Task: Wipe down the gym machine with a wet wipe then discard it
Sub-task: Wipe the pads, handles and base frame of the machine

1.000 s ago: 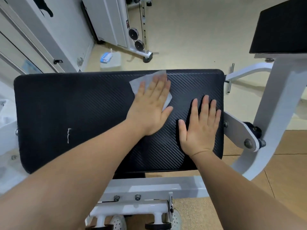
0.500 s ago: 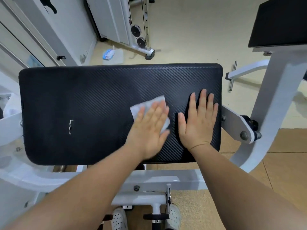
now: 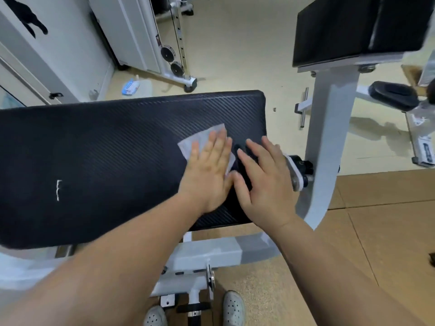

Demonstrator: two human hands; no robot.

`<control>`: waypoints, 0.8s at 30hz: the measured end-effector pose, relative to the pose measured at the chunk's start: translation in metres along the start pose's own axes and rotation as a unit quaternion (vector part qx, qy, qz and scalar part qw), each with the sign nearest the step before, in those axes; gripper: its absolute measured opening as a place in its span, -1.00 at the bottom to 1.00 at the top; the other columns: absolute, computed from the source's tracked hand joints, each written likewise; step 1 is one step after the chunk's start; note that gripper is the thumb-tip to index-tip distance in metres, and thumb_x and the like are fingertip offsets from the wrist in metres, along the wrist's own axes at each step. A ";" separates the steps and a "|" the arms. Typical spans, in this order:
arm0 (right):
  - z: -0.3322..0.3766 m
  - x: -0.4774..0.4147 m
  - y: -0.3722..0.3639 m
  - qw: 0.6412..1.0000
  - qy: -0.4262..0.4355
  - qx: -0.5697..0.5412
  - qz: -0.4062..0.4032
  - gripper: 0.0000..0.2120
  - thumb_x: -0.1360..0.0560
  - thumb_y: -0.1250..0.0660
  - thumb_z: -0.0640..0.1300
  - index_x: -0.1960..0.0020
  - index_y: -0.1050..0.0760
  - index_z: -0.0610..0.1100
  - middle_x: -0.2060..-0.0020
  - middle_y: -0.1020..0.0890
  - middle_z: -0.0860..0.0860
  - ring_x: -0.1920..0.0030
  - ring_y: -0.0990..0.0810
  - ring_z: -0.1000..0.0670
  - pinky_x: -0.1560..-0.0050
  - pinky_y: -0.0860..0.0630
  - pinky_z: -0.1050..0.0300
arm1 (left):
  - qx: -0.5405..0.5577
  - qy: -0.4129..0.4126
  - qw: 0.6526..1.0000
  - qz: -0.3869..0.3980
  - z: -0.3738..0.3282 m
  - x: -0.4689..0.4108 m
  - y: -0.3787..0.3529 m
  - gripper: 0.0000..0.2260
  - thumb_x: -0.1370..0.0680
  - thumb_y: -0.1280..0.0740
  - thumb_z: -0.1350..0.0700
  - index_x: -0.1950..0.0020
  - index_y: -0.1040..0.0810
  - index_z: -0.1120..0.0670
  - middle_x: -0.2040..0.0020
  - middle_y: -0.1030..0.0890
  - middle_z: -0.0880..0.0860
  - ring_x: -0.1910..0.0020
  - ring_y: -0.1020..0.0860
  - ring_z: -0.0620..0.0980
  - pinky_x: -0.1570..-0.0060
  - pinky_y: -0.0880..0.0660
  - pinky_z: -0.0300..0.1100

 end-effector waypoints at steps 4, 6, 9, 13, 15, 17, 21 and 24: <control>-0.015 0.013 0.024 0.989 0.002 0.150 0.011 -0.59 -0.55 -0.34 -0.01 -0.34 -0.58 -0.15 -0.42 -0.52 -0.14 -0.52 -0.29 -0.27 -0.51 -0.20 -0.29 | -0.033 -0.026 0.999 0.027 -0.049 0.060 -0.040 -0.36 -0.64 0.40 -0.17 -0.64 0.26 0.16 -0.63 0.36 0.15 -0.57 0.45 0.14 -0.57 0.20 0.24; -0.030 0.015 0.028 0.982 -0.022 0.182 0.042 -0.55 -0.53 -0.35 0.01 -0.38 -0.54 -0.13 -0.44 -0.49 -0.13 -0.54 -0.26 -0.27 -0.50 -0.16 -0.26 | -0.019 -0.043 0.998 0.036 -0.054 0.081 -0.051 -0.34 -0.68 0.22 -0.22 -0.65 0.21 0.15 -0.63 0.36 0.13 -0.61 0.35 0.14 -0.58 0.21 0.23; -0.044 0.009 0.027 0.986 -0.028 0.149 0.063 -0.53 -0.51 -0.38 0.01 -0.37 -0.53 -0.15 -0.40 -0.51 -0.16 -0.48 -0.34 -0.28 -0.40 -0.30 -0.27 | -0.006 -0.050 0.997 0.050 -0.053 0.097 -0.058 -0.33 -0.69 0.08 -0.23 -0.66 0.13 0.15 -0.66 0.27 0.13 -0.64 0.23 0.14 -0.58 0.07 0.25; -0.050 0.007 0.018 0.993 0.008 0.116 0.036 -0.66 -0.54 -0.29 -0.04 -0.22 -0.60 -0.20 -0.29 -0.61 -0.13 -0.29 -0.54 -0.25 -0.23 -0.49 -0.22 | -0.003 -0.047 0.998 0.044 -0.047 0.071 -0.045 -0.34 -0.68 0.11 -0.22 -0.67 0.05 0.15 -0.67 0.17 0.12 -0.66 0.14 0.12 -0.57 0.00 0.26; -0.051 0.009 0.017 0.993 0.027 0.118 0.000 -0.71 -0.55 -0.30 -0.08 -0.15 -0.63 -0.21 -0.26 -0.64 -0.13 -0.21 -0.60 -0.23 -0.18 -0.53 -0.17 | -0.002 -0.014 1.000 0.027 -0.036 0.037 -0.023 -0.33 -0.66 0.13 -0.22 -0.67 0.05 0.15 -0.66 0.17 0.11 -0.66 0.11 0.11 -0.58 0.08 0.24; -0.049 0.011 0.017 0.990 0.044 0.128 -0.034 -0.72 -0.54 -0.33 -0.08 -0.13 -0.66 -0.22 -0.23 -0.67 -0.12 -0.17 -0.63 -0.22 -0.13 -0.56 -0.16 | 0.016 0.020 1.000 0.018 -0.019 -0.003 0.002 -0.33 -0.66 0.18 -0.23 -0.65 0.20 0.12 -0.63 0.29 0.07 -0.65 0.22 0.08 -0.57 0.22 0.20; -0.047 0.012 0.018 0.985 0.073 0.134 -0.078 -0.72 -0.52 -0.36 -0.08 -0.11 -0.68 -0.23 -0.17 -0.70 -0.11 -0.11 -0.67 -0.23 -0.05 -0.60 -0.16 | 0.022 0.050 0.998 0.026 0.016 -0.078 0.044 -0.33 -0.66 0.21 -0.24 -0.63 0.31 0.12 -0.64 0.34 0.08 -0.62 0.33 0.06 -0.57 0.25 0.21; -0.046 0.012 0.020 0.982 0.077 0.141 -0.099 -0.75 -0.49 -0.40 -0.09 -0.08 -0.70 -0.21 -0.07 -0.73 -0.08 -0.09 -0.69 -0.22 -0.02 -0.61 -0.13 | 0.014 0.038 0.999 0.010 0.015 -0.098 0.052 -0.33 -0.67 0.20 -0.24 -0.64 0.27 0.13 -0.66 0.28 0.10 -0.63 0.29 0.09 -0.57 0.24 0.23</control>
Point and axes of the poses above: each hand's wrist, its own x-axis away from the middle knuckle, its own y-axis out of the back of the hand, z = x × y, the point moved 8 cm from there along -x, towards the middle knuckle
